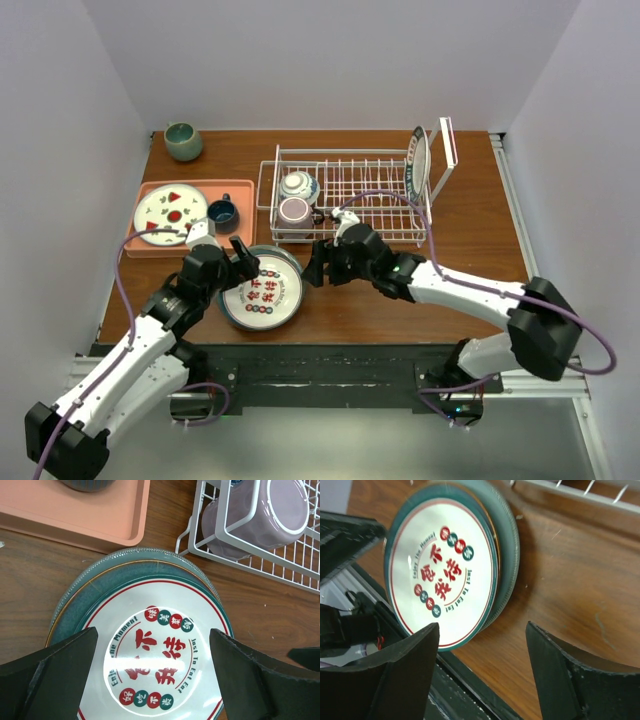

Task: Load the mixed dishes into the dish rack

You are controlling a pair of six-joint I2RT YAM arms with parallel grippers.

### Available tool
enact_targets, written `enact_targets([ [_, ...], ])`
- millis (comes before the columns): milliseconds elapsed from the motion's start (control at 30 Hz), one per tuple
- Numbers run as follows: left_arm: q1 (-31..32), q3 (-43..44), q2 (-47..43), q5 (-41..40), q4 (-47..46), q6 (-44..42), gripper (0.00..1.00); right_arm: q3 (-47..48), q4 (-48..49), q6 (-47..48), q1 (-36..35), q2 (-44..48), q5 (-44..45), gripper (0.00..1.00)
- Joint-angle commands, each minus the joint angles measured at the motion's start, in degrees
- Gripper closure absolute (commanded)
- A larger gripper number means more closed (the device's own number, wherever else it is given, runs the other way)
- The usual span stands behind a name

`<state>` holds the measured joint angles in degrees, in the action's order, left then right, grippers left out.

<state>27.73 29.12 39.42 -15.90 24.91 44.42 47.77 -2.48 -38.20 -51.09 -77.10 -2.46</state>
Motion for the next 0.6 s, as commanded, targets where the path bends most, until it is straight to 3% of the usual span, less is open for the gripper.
enact_targets([
  [0,-0.13,-0.56,-0.04,-1.85,-0.03,1.19,0.00,2.23,6.17,-3.55,-2.61,-5.24,-1.58,0.29],
  [267,-0.13,-1.35,0.31,-1.59,-0.03,1.28,0.00,4.17,8.63,-4.79,-3.14,-13.33,-2.81,0.48],
  [567,-0.13,-1.97,-0.39,-1.06,0.32,1.28,0.00,5.67,8.55,-3.55,-3.14,-16.68,-3.60,0.57],
])
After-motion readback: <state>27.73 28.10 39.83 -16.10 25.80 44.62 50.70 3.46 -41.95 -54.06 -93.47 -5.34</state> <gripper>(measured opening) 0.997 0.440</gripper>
